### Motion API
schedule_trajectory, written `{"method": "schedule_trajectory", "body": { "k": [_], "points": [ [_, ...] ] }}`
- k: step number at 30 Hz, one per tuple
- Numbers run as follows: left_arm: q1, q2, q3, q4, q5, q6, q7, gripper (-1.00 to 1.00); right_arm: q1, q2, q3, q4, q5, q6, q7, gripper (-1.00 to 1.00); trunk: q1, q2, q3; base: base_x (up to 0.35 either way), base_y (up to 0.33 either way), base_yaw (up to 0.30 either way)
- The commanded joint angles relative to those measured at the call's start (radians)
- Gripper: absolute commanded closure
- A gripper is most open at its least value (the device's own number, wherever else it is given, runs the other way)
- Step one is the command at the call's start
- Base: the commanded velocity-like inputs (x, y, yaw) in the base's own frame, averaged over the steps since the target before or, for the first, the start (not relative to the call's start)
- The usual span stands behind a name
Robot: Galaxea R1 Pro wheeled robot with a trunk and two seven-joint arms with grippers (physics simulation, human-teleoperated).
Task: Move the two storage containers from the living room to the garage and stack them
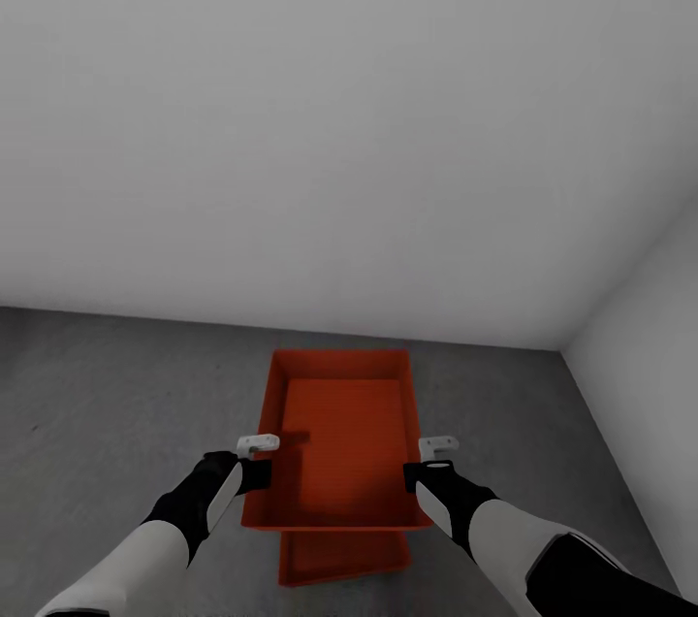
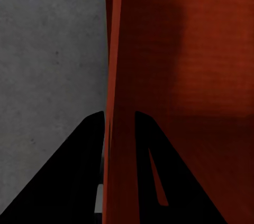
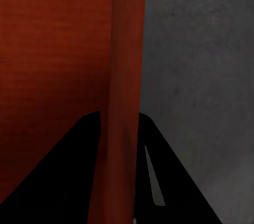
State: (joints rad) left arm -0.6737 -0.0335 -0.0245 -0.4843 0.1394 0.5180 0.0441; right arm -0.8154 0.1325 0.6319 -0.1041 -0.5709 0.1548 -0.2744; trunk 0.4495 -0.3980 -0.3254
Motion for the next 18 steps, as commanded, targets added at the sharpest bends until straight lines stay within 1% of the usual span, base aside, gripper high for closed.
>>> {"method": "schedule_trajectory", "body": {
  "k": [1,18],
  "points": [
    [0.000,0.001,-0.006,-0.004,-0.035,-0.023,0.022,1.00,-0.001,-0.001,0.012,0.009,-0.010,0.006,-0.011,1.00,0.000,-0.002,-0.003,0.000,0.000,0.000],
    [-0.001,0.000,-0.006,-0.004,-0.036,-0.023,0.022,1.00,-0.001,-0.001,0.012,0.009,-0.010,0.006,-0.011,1.00,0.000,-0.002,-0.031,0.000,0.000,0.000]
  ]
}}
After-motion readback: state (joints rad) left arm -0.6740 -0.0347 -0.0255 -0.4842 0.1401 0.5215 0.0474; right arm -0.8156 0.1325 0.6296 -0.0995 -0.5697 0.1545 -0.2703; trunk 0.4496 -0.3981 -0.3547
